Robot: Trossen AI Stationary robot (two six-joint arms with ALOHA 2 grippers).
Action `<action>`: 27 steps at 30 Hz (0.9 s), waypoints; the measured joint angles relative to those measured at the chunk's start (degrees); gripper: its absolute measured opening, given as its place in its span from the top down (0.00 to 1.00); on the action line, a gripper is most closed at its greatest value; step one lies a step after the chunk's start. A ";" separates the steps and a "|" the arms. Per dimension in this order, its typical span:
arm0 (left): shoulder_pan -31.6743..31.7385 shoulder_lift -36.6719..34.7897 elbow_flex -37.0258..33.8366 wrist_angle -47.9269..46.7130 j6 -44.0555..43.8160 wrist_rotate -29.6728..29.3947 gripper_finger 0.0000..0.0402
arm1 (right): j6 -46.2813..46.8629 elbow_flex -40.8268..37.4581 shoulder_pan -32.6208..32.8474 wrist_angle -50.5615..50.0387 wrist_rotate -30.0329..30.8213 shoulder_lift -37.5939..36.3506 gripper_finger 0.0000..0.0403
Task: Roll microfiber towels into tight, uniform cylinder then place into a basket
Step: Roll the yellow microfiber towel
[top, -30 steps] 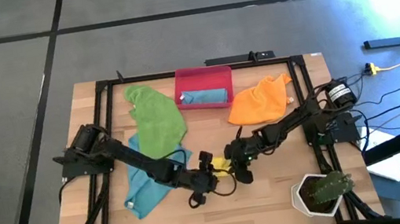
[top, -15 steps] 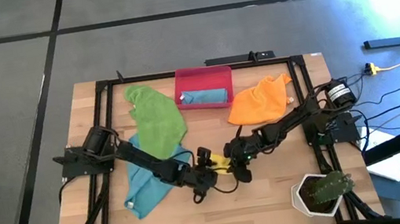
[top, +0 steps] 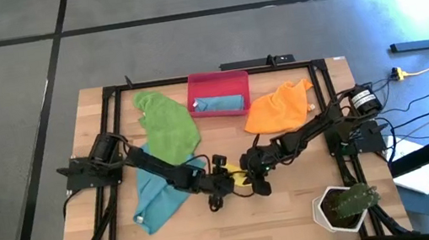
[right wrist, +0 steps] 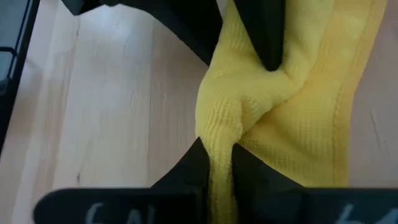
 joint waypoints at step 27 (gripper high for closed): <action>1.24 -0.85 -0.13 -0.75 -9.48 5.98 0.99 | -19.54 -0.11 3.64 -13.27 16.20 -20.35 0.56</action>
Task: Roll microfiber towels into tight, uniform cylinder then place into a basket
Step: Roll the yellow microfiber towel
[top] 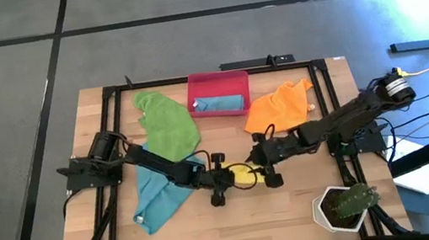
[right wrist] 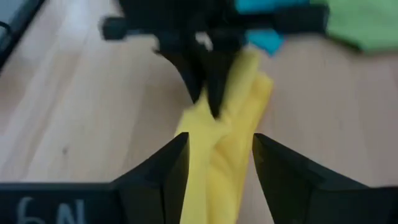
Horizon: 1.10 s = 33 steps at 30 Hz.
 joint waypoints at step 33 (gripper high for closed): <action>8.05 -0.42 0.07 0.29 -12.64 21.27 0.94 | -11.09 0.37 11.90 4.06 25.21 19.33 0.57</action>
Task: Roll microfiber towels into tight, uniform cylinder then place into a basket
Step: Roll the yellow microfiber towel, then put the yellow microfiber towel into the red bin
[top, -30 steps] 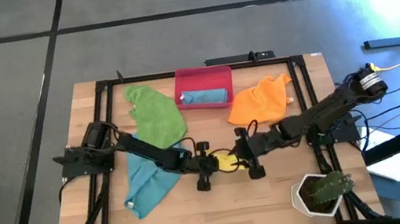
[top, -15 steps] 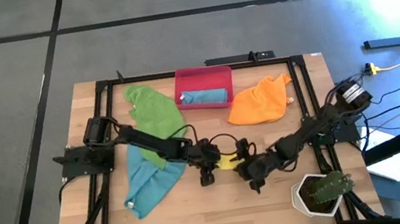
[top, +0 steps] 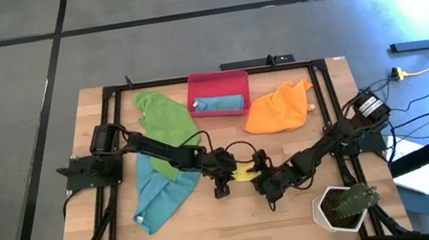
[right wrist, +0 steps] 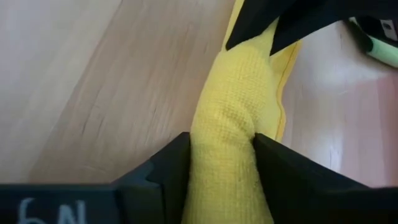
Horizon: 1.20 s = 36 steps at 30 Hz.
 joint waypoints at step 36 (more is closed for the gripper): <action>-7.97 -2.29 -0.04 -9.80 23.04 -27.84 0.62 | 7.54 -0.15 -1.99 -4.67 -0.57 0.02 0.91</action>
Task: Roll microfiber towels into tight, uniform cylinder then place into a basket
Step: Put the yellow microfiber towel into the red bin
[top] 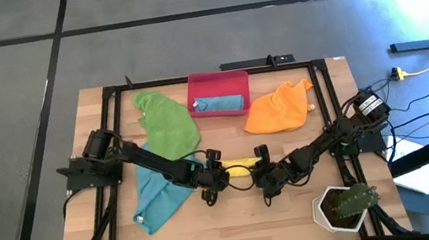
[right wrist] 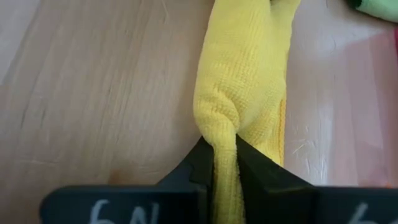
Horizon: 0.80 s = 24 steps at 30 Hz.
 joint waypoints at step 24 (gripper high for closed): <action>6.56 -6.79 6.72 -10.84 8.46 -14.87 0.99 | -8.72 -0.31 -12.25 -7.98 3.91 -20.69 0.91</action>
